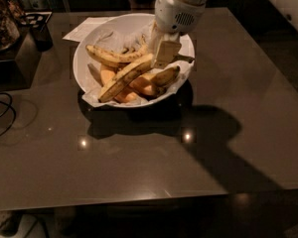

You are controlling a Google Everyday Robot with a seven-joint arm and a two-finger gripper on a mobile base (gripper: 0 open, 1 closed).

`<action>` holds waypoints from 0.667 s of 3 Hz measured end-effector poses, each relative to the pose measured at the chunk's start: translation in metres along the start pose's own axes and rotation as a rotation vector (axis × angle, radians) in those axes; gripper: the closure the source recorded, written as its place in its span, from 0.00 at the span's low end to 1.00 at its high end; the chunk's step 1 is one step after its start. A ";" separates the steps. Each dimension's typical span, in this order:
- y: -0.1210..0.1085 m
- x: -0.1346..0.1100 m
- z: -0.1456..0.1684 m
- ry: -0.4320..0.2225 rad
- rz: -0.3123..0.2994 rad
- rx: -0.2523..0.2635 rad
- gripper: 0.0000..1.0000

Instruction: Pick banana from white bowl

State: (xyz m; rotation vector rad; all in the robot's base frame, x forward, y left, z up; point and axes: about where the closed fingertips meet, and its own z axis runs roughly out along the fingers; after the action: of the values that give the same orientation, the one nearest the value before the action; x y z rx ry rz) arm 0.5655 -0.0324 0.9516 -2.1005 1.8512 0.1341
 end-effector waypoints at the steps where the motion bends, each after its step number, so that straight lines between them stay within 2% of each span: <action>1: -0.003 -0.005 -0.002 0.006 -0.009 0.018 1.00; 2: -0.006 -0.017 -0.015 -0.006 -0.014 0.052 1.00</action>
Offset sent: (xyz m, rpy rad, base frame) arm -0.0023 0.0171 0.0395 0.0228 -0.0811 -0.0046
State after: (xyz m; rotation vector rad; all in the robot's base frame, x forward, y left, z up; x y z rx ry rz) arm 0.5667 -0.0208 0.9717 -2.0760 1.8161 0.0877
